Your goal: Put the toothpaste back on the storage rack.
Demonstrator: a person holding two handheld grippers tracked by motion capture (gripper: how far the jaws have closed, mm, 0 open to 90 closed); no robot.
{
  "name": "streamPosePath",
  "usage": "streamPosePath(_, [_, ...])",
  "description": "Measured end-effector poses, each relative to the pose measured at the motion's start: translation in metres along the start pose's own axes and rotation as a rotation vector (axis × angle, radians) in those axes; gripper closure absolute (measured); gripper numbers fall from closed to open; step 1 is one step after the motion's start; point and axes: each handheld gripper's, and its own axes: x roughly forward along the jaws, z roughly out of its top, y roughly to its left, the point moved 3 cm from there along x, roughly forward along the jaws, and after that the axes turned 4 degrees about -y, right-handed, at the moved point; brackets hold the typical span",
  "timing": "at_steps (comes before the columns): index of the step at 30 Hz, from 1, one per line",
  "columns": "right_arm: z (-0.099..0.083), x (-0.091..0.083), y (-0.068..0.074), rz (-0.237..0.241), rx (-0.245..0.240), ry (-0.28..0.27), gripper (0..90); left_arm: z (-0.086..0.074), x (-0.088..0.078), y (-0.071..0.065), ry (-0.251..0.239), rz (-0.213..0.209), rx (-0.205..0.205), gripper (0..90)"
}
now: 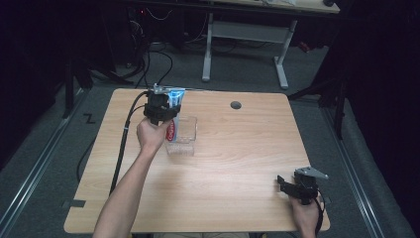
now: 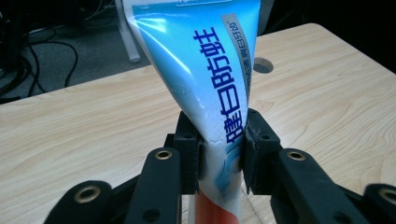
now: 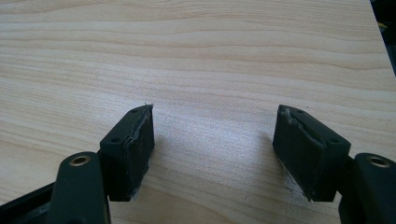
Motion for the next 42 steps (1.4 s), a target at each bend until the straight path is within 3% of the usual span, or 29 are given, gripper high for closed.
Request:
streamPosePath(20, [0.000, 0.000, 0.000, -0.001, 0.002, 0.001, 29.4, -0.022, 0.005, 0.003, 0.039, 0.005, -0.034, 70.7])
streamPosePath(42, [0.000, 0.000, 0.000, 0.000, 0.003, -0.001, 29.4, -0.031, 0.008, 0.005, 0.059, 0.010, -0.045, 70.0])
